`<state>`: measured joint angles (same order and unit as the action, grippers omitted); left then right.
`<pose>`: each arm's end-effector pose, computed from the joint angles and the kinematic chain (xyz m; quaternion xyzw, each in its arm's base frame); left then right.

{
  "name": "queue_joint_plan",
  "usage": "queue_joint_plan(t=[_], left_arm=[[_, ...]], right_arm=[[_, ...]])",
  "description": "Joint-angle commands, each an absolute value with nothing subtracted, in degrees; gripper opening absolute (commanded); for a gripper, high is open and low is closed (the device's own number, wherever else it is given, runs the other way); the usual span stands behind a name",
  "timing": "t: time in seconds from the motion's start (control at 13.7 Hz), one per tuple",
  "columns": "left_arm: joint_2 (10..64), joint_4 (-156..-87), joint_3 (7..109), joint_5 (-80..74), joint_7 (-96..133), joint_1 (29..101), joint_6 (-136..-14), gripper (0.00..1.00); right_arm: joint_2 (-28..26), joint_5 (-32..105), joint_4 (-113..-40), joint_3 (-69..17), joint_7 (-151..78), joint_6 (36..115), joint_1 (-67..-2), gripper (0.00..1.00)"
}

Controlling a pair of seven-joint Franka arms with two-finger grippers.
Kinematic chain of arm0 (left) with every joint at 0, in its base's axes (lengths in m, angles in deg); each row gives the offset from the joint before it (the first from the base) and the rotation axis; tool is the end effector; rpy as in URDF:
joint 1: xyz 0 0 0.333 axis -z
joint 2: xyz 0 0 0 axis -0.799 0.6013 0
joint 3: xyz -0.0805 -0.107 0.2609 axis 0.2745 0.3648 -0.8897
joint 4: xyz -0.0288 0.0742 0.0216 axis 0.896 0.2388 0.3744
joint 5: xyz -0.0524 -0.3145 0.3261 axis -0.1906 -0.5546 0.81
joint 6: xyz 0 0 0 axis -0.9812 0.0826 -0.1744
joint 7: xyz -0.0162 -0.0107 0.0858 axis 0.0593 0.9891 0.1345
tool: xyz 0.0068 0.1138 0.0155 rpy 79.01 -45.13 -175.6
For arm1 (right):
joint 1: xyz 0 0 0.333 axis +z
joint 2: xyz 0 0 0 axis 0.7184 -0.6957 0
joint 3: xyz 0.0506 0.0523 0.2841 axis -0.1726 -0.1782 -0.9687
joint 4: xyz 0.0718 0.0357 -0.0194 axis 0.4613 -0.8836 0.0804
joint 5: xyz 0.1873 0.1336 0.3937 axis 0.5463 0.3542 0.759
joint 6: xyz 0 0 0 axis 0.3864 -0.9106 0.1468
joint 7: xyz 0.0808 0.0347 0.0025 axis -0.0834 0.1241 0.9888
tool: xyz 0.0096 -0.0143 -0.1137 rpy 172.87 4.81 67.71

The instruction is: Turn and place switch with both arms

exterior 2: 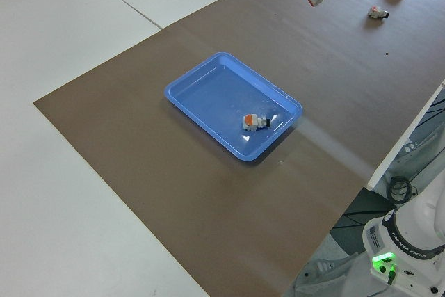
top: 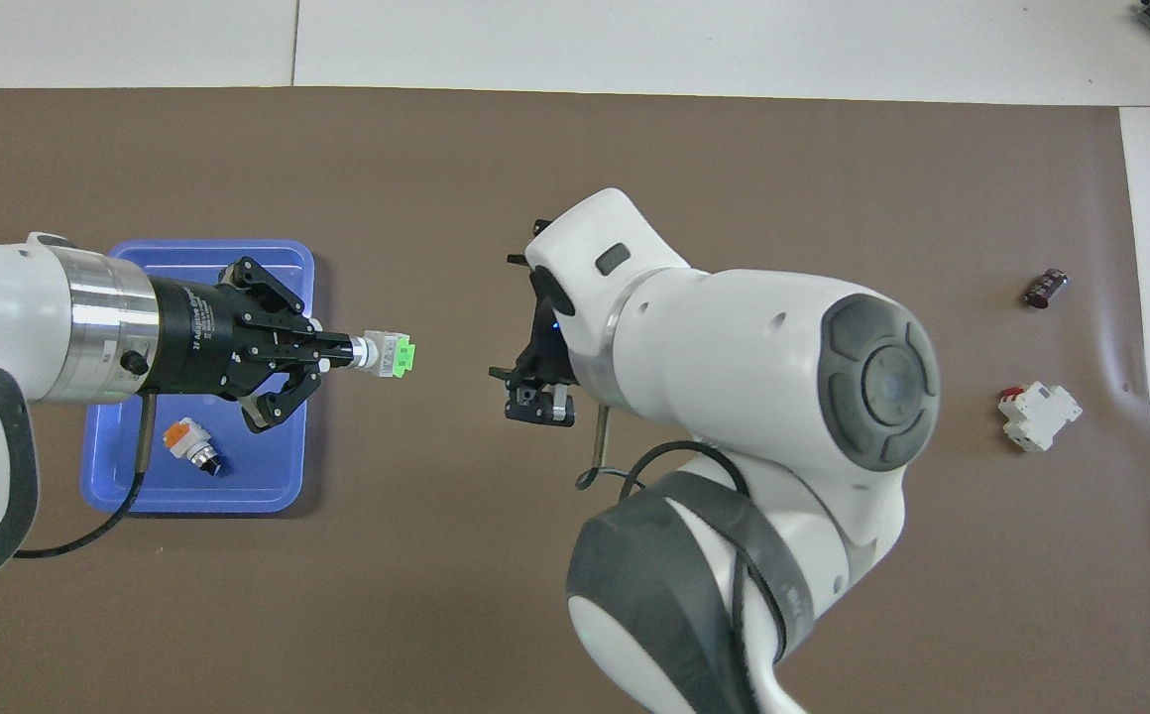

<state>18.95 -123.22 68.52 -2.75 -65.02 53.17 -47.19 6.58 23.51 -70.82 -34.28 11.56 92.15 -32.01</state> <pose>0.5757 -0.1777 0.5227 0.6747 0.7093 -0.1222 0.1637 0.6175 0.3445 0.5178 -0.7547 -0.5909 -0.2708 0.0888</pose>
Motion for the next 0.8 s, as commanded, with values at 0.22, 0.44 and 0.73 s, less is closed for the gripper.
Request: queue_joint_plan(t=[0.22,0.44,0.73], left_arm=[[17.76,-126.05,68.01,4.52,-36.70,50.58,-47.90,0.00],[15.14,-130.69,68.10,8.83,-18.60,49.70,-48.34,0.00],[13.19,-134.49,68.01,11.64,3.40,47.76,-48.16,0.00]], right_arm=[[7.25,22.47,-72.09,-34.64,4.88,89.72,-41.33,1.00],[7.34,16.08,-72.09,-34.46,-3.89,88.84,-45.55,1.00],[8.21,3.50,-71.21,-34.29,-28.66,82.27,-48.38,1.00]])
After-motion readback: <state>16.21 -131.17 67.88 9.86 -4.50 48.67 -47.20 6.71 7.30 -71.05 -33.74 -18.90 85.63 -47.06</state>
